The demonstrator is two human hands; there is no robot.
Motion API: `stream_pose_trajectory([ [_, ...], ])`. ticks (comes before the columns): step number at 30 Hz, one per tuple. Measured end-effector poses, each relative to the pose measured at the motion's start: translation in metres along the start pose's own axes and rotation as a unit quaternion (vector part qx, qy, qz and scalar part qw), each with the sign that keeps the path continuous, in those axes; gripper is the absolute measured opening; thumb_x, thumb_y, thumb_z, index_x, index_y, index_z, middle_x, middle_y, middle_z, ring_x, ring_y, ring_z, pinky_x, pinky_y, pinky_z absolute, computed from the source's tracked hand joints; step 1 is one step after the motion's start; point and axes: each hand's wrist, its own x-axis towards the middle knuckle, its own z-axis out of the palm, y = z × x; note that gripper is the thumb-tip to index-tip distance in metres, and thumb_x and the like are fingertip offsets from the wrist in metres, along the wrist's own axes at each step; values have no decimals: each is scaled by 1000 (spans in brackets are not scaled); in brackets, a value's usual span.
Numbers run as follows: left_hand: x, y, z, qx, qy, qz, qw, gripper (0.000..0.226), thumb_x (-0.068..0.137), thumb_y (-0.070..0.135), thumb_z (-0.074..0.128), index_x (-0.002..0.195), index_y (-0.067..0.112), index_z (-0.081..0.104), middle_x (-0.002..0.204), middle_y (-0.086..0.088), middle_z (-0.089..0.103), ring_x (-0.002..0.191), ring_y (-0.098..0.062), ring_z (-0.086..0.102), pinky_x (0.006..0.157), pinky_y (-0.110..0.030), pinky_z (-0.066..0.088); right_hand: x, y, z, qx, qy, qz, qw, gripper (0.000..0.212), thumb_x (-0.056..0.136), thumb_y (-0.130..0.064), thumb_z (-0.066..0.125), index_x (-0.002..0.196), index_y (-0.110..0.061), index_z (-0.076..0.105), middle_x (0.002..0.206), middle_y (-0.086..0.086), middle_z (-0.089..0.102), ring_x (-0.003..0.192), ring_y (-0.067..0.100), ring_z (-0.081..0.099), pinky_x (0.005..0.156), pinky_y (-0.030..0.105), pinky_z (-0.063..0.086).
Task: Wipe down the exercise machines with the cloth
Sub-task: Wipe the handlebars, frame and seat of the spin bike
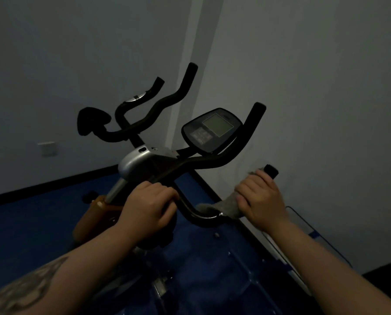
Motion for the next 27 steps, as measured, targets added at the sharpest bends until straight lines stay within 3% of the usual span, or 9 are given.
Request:
stream_pose_trajectory([
  [2, -1, -1, 0, -4, -4, -1, 1000, 20, 84, 24, 50, 81, 16, 68, 68, 4, 61, 60, -13, 53, 65, -24, 37, -3, -35, 7, 30, 33, 129, 991, 29, 88, -17, 43, 69, -10, 64, 71, 2, 58, 74, 24, 55, 114, 40, 25],
  [4, -1, -2, 0, -11, -4, -1, 1000, 20, 85, 24, 50, 83, 16, 68, 68, 4, 61, 60, -13, 54, 65, -25, 36, -7, -87, 21, 47, 54, 211, 975, 29, 86, -18, 42, 66, -12, 62, 69, 1, 57, 73, 22, 52, 110, 48, 30],
  [6, -1, -2, 0, -14, -1, 6, 1000, 19, 86, 24, 51, 84, 16, 68, 68, 4, 61, 61, -13, 53, 64, -27, 37, -13, -114, 26, 31, 50, 188, 980, 26, 84, -21, 45, 67, -14, 63, 69, 0, 58, 72, 21, 52, 102, 46, 37],
  [10, 1, -3, -1, -7, -29, 31, 999, 20, 86, 26, 49, 83, 18, 67, 70, 5, 63, 63, -14, 56, 62, -31, 42, -4, -58, 10, -5, -49, 16, 999, 26, 85, -26, 50, 66, -14, 63, 66, 2, 59, 65, 24, 55, 87, 37, 43],
  [14, -1, -7, 1, 9, -37, 58, 998, 18, 85, 27, 48, 81, 20, 65, 72, 6, 60, 65, -16, 56, 65, -29, 34, 7, -24, -6, -23, -56, 94, 994, 31, 88, -23, 44, 66, -13, 63, 68, 0, 59, 70, 23, 57, 104, 35, 35],
  [18, -4, -12, 7, 18, -8, 72, 997, 18, 86, 25, 48, 80, 19, 63, 72, 5, 59, 66, -17, 54, 67, -30, 33, -2, -101, 19, 13, 45, 232, 972, 30, 86, -16, 43, 59, -12, 54, 63, 0, 50, 67, 17, 48, 108, 46, 33],
  [20, -5, -12, 8, 13, 5, 74, 997, 18, 88, 26, 48, 79, 20, 62, 71, 5, 58, 66, -17, 54, 66, -31, 35, -9, -121, 25, -21, 32, 207, 977, 29, 87, -18, 43, 62, -12, 58, 65, 1, 54, 67, 20, 51, 104, 47, 38],
  [24, -5, -14, 8, 16, 12, 93, 995, 24, 93, 28, 45, 76, 20, 61, 70, 5, 58, 66, -17, 54, 66, -31, 35, 0, -61, -2, -48, -103, 28, 993, 25, 87, -21, 48, 69, -10, 63, 71, 4, 59, 72, 26, 56, 103, 41, 38],
  [27, -5, -14, 8, 18, 14, 92, 996, 26, 94, 28, 44, 75, 20, 61, 71, 5, 59, 66, -17, 54, 67, -30, 34, 9, -29, -15, -85, -110, 82, 987, 28, 90, -25, 45, 74, -12, 64, 77, 2, 60, 78, 23, 57, 108, 43, 34],
])
